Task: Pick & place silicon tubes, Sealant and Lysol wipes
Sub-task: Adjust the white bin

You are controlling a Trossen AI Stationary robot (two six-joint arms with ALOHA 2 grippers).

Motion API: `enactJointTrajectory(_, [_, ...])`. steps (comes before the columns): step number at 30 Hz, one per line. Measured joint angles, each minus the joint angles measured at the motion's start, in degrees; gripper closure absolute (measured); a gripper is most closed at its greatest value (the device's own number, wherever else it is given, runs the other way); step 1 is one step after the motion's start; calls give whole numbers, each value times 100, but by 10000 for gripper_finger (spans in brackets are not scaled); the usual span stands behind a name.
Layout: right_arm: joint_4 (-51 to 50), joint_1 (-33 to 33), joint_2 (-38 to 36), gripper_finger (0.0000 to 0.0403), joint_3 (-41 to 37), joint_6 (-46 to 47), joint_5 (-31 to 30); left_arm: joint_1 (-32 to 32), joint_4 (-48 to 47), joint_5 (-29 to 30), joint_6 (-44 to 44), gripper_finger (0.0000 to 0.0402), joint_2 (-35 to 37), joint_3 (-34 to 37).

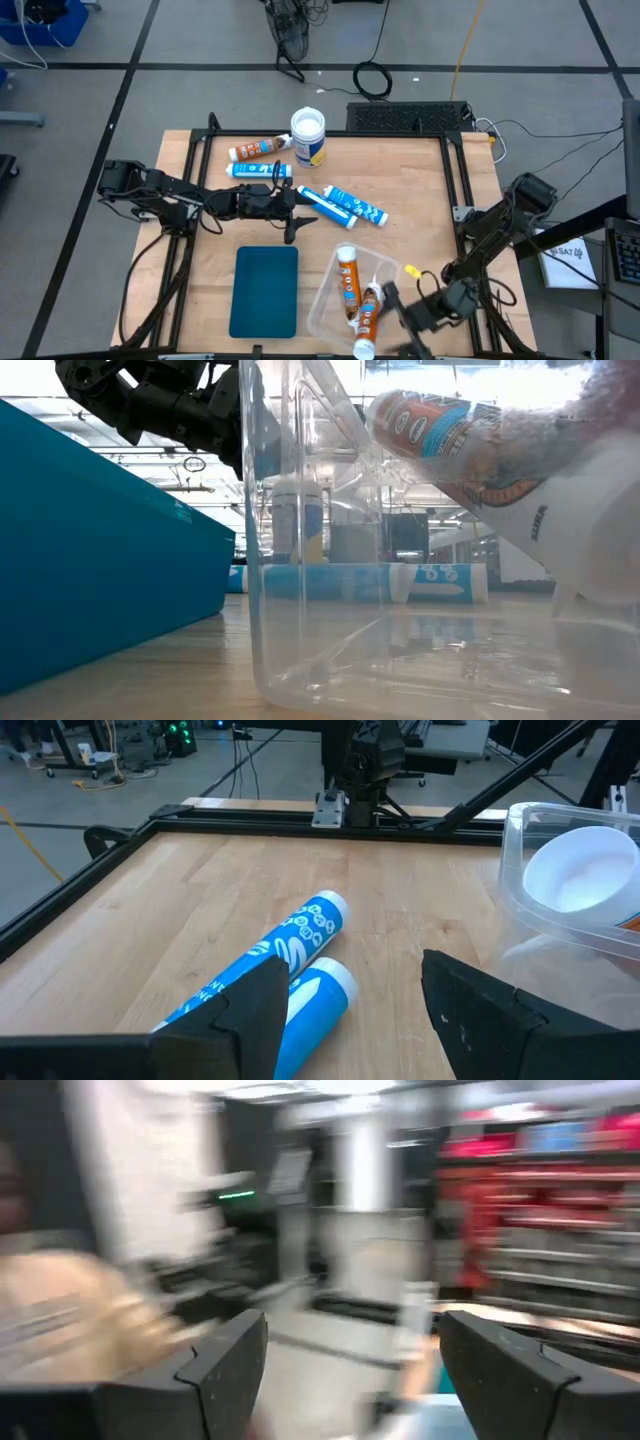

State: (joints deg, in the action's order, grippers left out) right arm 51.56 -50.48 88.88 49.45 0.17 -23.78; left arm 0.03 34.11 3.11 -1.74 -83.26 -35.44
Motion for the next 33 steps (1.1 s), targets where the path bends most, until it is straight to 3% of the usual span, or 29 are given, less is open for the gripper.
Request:
enactJointTrajectory(2, [-6,-52,61,134,0,22,466,0,0,0,0,172,0,0])
enactJointTrajectory(11, [-28,-92,825,153,320,537,324,-2,-1,0,0,172,0,0])
enactJointTrajectory(19, [-1390,-442,1465,168,1521,567,1496,1,-2,-2,0,172,0,0])
enactJointTrajectory(22, [-2041,-658,1555,178,1889,263,1587,0,-2,-2,0,172,0,0])
enactJointTrajectory(27, [-2945,-924,1426,201,2058,220,155,-2,-2,-4,0,172,0,0])
enactJointTrajectory(33, [-4979,-1285,762,231,2057,1409,-3048,-2,0,-4,0,172,0,0])
